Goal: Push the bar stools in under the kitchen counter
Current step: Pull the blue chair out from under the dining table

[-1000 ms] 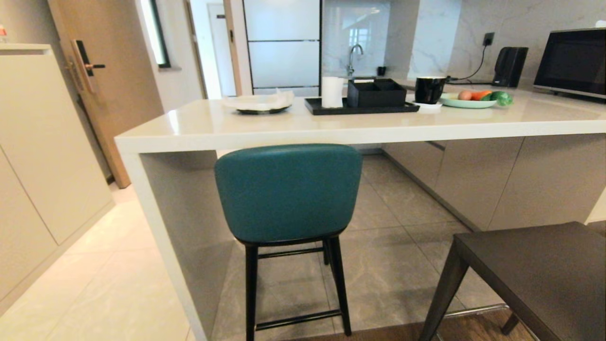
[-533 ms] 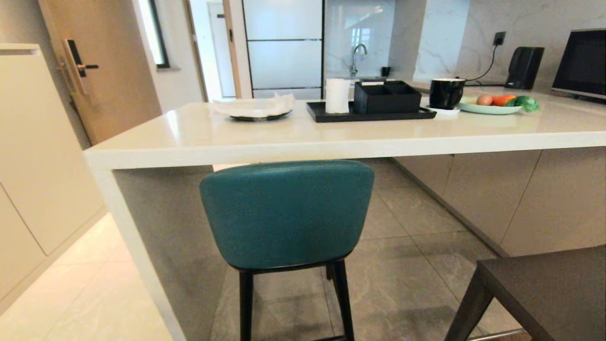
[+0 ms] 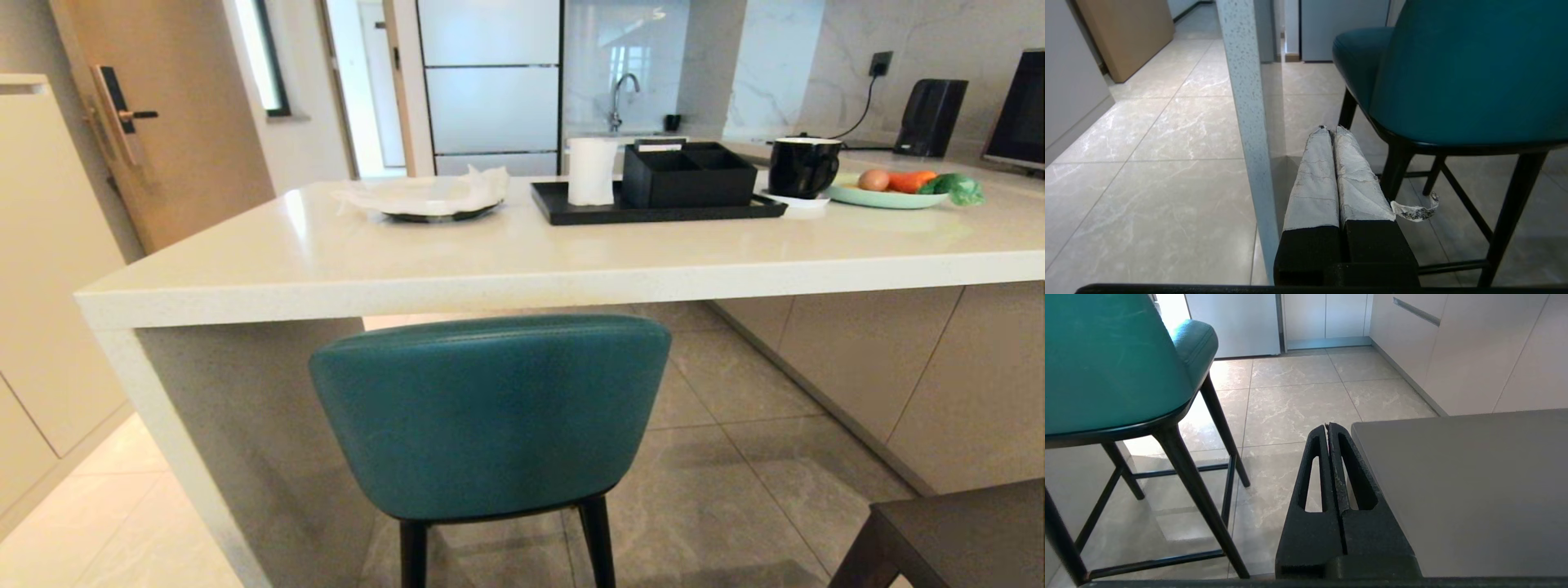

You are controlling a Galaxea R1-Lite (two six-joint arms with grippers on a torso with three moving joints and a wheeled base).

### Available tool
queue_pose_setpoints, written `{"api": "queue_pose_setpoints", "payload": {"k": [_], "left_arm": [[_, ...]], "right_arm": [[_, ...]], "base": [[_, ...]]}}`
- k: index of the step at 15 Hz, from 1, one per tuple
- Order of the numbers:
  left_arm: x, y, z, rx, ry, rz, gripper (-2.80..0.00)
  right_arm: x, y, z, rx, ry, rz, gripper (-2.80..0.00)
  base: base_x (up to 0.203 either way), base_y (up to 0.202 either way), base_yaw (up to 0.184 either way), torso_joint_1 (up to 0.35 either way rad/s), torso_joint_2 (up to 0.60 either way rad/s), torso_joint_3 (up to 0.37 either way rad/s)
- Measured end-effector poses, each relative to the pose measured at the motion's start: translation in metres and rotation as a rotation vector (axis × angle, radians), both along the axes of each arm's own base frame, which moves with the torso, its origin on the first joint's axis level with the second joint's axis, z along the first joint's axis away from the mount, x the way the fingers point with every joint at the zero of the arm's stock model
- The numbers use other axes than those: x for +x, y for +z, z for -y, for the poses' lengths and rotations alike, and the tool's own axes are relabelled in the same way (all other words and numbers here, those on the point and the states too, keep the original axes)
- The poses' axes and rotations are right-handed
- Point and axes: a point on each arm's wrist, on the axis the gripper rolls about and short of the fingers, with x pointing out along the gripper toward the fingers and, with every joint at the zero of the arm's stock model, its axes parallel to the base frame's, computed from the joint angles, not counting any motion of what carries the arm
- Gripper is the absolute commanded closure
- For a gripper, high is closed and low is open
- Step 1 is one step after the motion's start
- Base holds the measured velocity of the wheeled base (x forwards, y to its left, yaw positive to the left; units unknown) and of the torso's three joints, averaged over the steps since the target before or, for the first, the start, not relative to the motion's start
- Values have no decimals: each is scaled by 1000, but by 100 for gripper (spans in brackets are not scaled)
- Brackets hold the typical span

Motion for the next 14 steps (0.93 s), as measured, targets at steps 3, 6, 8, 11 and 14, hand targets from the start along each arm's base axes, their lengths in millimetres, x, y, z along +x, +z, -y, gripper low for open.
{"api": "queue_pose_setpoints", "payload": {"k": [3, 6, 8, 11, 14], "left_arm": [[0, 0, 0, 0, 0, 0, 0], [0, 0, 0, 0, 0, -1, 0], [0, 0, 0, 0, 1, 0, 0], [-1, 4, 0, -7, 5, 13, 0], [-5, 39, 0, -41, -4, 40, 0]], "right_arm": [[0, 0, 0, 0, 0, 0, 0], [0, 0, 0, 0, -1, -1, 0], [0, 0, 0, -4, 0, 0, 0], [0, 1, 0, -8, -5, -4, 0], [0, 30, 0, 10, 0, 17, 0]], "base": [[0, 0, 0, 0, 0, 0], [0, 0, 0, 0, 0, 0], [0, 0, 0, 0, 0, 0], [0, 0, 0, 0, 0, 0], [0, 0, 0, 0, 0, 0]]}}
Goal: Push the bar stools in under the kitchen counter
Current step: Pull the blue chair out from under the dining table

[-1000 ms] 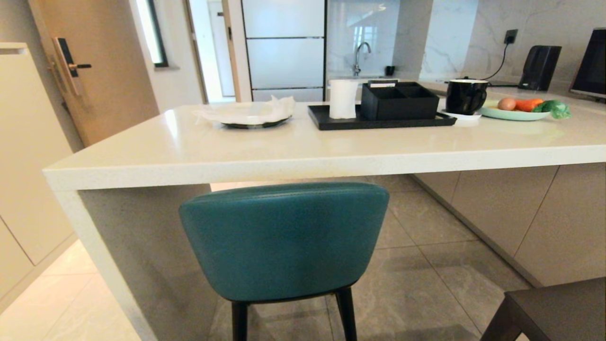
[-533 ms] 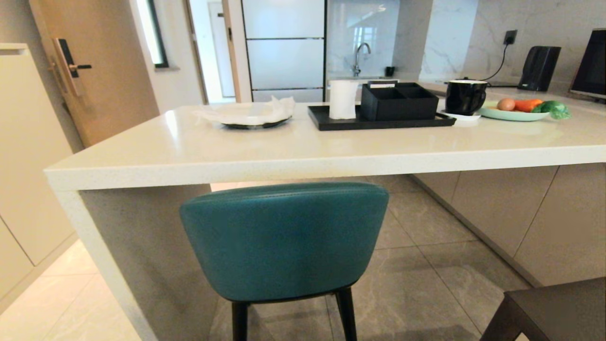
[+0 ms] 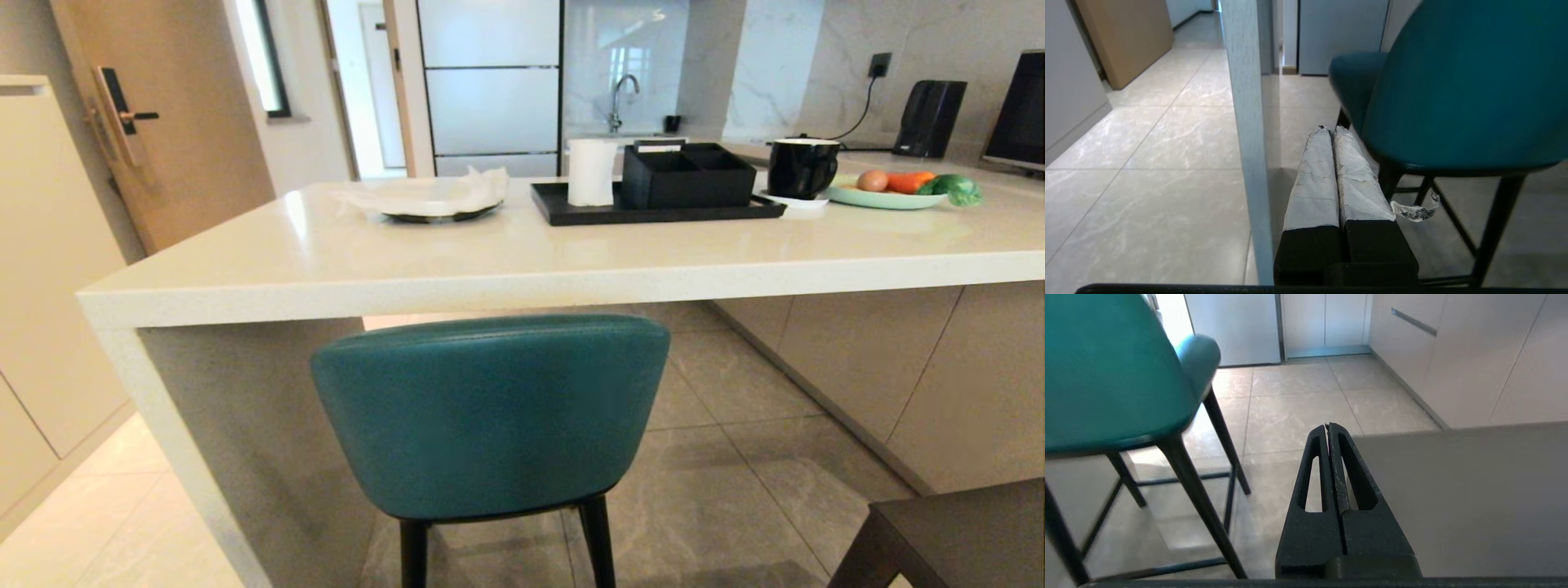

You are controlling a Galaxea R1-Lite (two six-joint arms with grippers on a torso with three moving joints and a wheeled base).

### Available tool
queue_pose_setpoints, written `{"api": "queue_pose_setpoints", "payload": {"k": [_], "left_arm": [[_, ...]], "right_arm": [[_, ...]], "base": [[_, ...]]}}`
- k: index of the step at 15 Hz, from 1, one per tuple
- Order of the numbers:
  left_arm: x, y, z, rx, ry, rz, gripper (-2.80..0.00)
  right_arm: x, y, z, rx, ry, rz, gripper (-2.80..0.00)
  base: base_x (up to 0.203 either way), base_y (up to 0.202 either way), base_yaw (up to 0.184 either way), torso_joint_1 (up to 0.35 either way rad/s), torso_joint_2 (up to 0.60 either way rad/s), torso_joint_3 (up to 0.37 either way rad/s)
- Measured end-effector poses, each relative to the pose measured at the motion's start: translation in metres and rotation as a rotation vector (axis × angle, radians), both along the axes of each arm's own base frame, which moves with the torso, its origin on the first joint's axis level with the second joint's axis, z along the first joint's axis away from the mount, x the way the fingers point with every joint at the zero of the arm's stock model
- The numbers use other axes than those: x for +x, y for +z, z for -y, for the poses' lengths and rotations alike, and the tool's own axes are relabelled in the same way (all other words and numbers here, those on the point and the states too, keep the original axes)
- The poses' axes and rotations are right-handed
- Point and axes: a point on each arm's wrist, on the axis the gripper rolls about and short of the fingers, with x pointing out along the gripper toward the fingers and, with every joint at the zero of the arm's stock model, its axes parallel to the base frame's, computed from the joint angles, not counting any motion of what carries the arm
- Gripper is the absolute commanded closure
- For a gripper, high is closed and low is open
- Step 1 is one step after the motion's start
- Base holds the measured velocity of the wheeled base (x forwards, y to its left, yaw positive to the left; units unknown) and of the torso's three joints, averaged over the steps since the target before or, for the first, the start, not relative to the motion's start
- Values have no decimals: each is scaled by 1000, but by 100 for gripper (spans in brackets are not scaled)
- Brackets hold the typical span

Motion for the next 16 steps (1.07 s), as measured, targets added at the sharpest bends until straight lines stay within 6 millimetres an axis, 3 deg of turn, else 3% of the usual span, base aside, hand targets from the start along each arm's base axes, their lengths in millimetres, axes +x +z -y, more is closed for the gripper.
{"api": "queue_pose_setpoints", "payload": {"k": [3, 7, 11, 16], "left_arm": [[29, 38, 0, -12, -28, -54, 0], [103, 65, 5, -27, -61, -102, 0], [167, 51, 15, -41, -103, -172, 0], [220, -1, 24, -39, -122, -253, 0]], "right_arm": [[27, 36, 0, 18, 20, -70, 0], [103, 65, -2, 23, 46, -129, 0], [168, 58, -15, -16, 138, -168, 0], [216, 19, -41, -49, 239, -225, 0]], "base": [[0, 0, 0, 0, 0, 0], [0, 0, 0, 0, 0, 0], [0, 0, 0, 0, 0, 0], [0, 0, 0, 0, 0, 0]]}}
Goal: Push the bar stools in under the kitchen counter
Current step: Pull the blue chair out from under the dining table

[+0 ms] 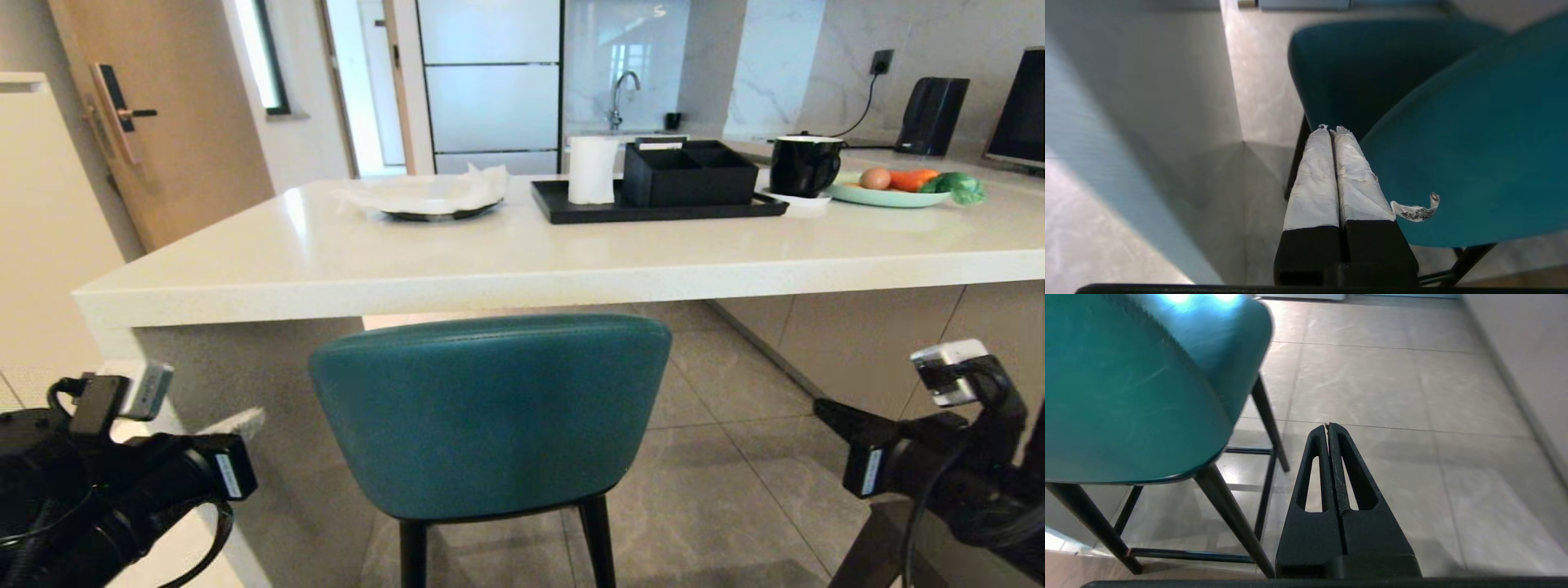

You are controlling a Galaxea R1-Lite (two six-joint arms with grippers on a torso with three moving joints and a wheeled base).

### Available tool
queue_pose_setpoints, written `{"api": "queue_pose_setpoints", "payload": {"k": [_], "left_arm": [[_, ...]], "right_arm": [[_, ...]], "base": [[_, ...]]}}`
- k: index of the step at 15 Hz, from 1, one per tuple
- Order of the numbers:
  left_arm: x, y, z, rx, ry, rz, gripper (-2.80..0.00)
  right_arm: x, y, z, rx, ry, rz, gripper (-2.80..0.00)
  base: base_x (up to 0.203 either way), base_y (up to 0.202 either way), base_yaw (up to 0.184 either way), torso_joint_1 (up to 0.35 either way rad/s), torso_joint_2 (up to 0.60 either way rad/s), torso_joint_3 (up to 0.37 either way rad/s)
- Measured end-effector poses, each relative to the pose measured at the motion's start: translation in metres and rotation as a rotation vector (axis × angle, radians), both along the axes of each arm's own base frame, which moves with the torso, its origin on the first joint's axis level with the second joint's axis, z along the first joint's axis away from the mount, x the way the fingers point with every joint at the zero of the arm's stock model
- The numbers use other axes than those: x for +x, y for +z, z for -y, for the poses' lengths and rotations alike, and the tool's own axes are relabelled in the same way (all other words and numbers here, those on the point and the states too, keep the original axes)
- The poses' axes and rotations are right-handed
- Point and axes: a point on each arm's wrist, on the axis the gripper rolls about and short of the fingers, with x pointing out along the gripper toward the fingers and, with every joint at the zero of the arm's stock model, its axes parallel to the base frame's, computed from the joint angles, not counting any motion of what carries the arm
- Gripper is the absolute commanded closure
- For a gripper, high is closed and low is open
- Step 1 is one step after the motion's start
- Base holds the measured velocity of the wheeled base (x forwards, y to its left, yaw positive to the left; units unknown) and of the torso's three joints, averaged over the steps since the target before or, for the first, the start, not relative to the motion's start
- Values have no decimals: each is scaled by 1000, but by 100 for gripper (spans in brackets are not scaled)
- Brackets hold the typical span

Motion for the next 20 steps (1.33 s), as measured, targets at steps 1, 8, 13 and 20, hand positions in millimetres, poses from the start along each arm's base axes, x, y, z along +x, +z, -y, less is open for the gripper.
{"api": "queue_pose_setpoints", "payload": {"k": [1, 8, 13, 20], "left_arm": [[7, -11, 1, 0, -6, -11, 0], [37, -32, 7, -7, -36, -3, 0], [47, -36, 8, -6, -34, -7, 0], [60, -33, 10, -48, -31, 22, 0]], "right_arm": [[9, -9, -4, -6, 6, 11, 0], [51, -44, -35, 72, 34, 19, 0], [84, -51, -48, 82, 42, 48, 0], [120, -59, -80, 167, 96, 88, 0]], "base": [[0, 0, 0, 0, 0, 0], [0, 0, 0, 0, 0, 0], [0, 0, 0, 0, 0, 0], [0, 0, 0, 0, 0, 0]]}}
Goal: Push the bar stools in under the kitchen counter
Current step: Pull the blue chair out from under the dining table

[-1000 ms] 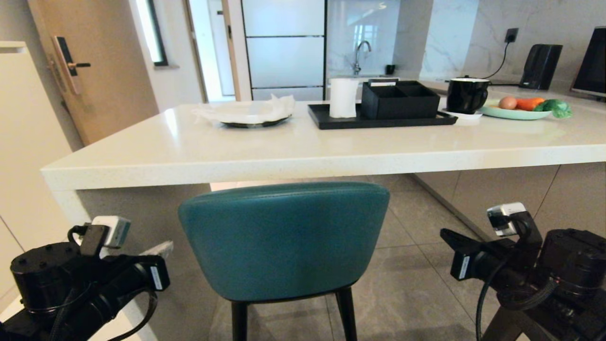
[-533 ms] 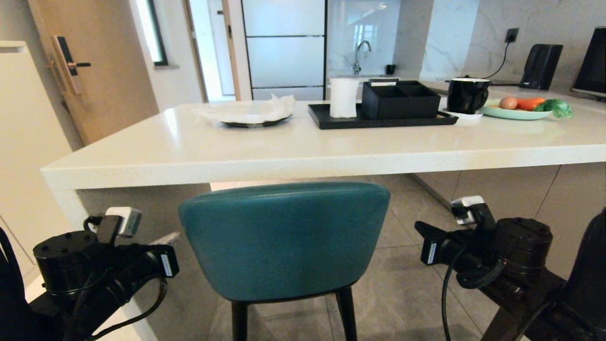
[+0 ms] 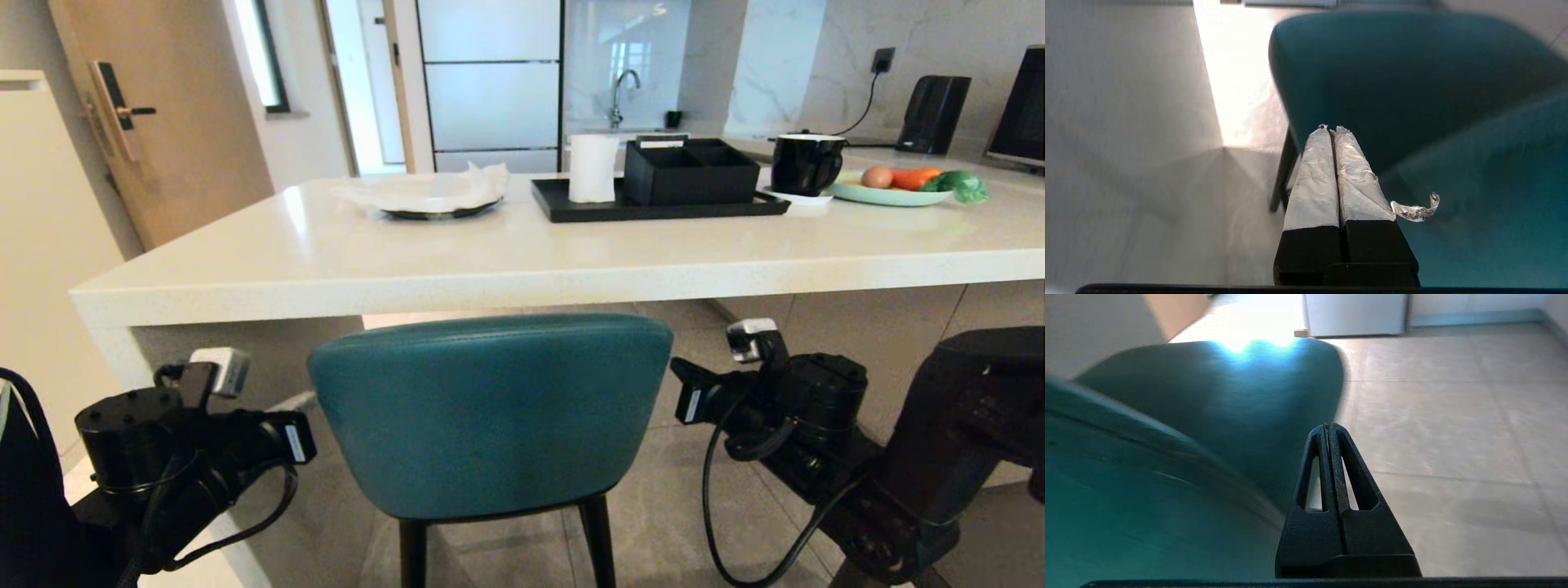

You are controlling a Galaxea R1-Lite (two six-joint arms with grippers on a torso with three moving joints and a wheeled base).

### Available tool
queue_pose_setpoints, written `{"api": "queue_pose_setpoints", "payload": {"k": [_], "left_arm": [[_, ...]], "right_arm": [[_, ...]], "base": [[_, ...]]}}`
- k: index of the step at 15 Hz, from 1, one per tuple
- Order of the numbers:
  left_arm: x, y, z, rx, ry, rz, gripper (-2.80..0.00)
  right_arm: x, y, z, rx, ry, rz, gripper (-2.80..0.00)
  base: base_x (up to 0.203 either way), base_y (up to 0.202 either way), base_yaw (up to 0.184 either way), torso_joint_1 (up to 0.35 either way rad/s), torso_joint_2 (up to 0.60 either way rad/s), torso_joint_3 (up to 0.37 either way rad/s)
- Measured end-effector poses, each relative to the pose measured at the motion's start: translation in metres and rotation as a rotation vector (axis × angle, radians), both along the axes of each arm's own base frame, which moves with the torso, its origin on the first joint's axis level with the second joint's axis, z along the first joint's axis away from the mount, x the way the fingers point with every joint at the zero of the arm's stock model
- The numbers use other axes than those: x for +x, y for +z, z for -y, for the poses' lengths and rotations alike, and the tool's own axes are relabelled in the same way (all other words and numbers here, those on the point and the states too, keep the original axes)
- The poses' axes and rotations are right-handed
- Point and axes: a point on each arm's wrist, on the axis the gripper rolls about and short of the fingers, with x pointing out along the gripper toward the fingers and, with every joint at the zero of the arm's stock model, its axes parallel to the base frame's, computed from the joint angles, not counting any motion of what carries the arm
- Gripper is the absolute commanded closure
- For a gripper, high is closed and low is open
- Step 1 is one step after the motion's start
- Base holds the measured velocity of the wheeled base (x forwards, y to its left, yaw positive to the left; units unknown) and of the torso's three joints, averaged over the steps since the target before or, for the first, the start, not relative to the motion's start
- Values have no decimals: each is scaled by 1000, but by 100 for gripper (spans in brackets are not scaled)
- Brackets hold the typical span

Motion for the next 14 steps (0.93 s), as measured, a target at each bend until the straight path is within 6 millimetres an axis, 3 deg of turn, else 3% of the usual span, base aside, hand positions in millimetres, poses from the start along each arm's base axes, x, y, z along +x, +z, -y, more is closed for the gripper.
{"api": "queue_pose_setpoints", "payload": {"k": [11, 14], "left_arm": [[11, 2, 7, -11, -37, 29, 0], [10, 0, 12, -12, -66, 16, 0]], "right_arm": [[33, -9, -18, 7, 9, 58, 0], [33, -8, -26, 4, 28, 70, 0]], "base": [[0, 0, 0, 0, 0, 0], [0, 0, 0, 0, 0, 0]]}}
